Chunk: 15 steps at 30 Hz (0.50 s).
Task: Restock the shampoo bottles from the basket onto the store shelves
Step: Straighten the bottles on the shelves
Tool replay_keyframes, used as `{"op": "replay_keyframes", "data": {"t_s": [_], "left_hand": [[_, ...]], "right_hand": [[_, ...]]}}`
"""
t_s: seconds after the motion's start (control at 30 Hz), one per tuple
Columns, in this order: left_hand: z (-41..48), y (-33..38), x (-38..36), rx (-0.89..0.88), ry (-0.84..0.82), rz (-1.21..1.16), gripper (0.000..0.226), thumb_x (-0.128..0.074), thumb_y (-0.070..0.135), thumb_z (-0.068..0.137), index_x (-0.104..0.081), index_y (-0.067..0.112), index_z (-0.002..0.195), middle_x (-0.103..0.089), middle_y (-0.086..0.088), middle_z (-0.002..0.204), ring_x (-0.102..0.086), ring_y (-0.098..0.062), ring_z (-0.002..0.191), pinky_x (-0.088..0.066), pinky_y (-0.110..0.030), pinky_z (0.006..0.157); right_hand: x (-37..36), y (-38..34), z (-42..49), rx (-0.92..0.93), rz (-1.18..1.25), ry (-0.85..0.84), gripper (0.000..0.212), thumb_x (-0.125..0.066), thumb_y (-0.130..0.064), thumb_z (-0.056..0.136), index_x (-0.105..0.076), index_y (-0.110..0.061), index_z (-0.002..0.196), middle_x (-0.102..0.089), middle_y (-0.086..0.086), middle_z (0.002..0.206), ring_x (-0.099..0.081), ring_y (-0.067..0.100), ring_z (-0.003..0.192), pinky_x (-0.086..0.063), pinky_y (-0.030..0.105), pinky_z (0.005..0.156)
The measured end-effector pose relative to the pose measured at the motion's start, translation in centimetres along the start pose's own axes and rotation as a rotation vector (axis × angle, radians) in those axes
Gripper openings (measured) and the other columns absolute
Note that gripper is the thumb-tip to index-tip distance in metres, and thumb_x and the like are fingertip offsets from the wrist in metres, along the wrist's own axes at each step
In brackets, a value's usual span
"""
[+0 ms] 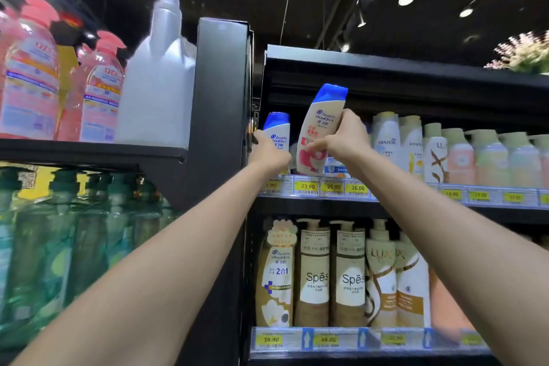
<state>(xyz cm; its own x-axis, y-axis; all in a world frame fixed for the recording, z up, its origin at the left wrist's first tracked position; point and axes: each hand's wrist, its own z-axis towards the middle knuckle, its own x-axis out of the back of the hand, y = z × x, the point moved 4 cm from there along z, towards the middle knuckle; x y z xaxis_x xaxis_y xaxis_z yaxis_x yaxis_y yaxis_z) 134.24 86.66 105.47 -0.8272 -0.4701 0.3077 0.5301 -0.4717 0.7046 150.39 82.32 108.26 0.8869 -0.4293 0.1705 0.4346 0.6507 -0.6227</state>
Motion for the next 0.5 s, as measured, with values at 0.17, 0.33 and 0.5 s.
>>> {"op": "replay_keyframes", "data": {"t_s": [0.17, 0.33, 0.5], "left_hand": [[-0.2, 0.1, 0.1, -0.012, 0.011, -0.015, 0.052, -0.060, 0.014, 0.090, -0.026, 0.010, 0.129, -0.052, -0.006, 0.101, -0.059, -0.024, 0.096, -0.055, -0.041, 0.081], [-0.1, 0.1, -0.1, -0.003, 0.026, -0.027, 0.048, -0.055, 0.027, 0.096, -0.027, 0.009, 0.131, -0.056, -0.012, 0.116, -0.059, -0.025, 0.097, -0.050, -0.040, 0.077], [0.2, 0.1, -0.1, 0.003, 0.044, -0.004, 0.046, -0.042, 0.035, 0.102, -0.026, 0.007, 0.134, -0.057, -0.012, 0.118, -0.057, -0.026, 0.096, -0.044, -0.037, 0.071]], "right_hand": [[-1.2, 1.1, 0.0, -0.018, -0.127, -0.068, 0.071, -0.088, -0.001, 0.058, -0.044, -0.009, 0.112, -0.062, 0.004, 0.105, -0.063, 0.022, 0.099, -0.057, 0.044, 0.083], [-2.2, 2.1, 0.0, -0.002, -0.184, -0.168, 0.058, -0.085, -0.006, 0.067, -0.045, -0.013, 0.109, -0.062, 0.009, 0.111, -0.065, 0.025, 0.102, -0.059, 0.045, 0.082], [-2.2, 1.0, 0.4, 0.062, -0.185, -0.126, 0.057, -0.082, -0.014, 0.072, -0.043, -0.012, 0.114, -0.062, 0.008, 0.110, -0.066, 0.023, 0.098, -0.059, 0.040, 0.079]]}}
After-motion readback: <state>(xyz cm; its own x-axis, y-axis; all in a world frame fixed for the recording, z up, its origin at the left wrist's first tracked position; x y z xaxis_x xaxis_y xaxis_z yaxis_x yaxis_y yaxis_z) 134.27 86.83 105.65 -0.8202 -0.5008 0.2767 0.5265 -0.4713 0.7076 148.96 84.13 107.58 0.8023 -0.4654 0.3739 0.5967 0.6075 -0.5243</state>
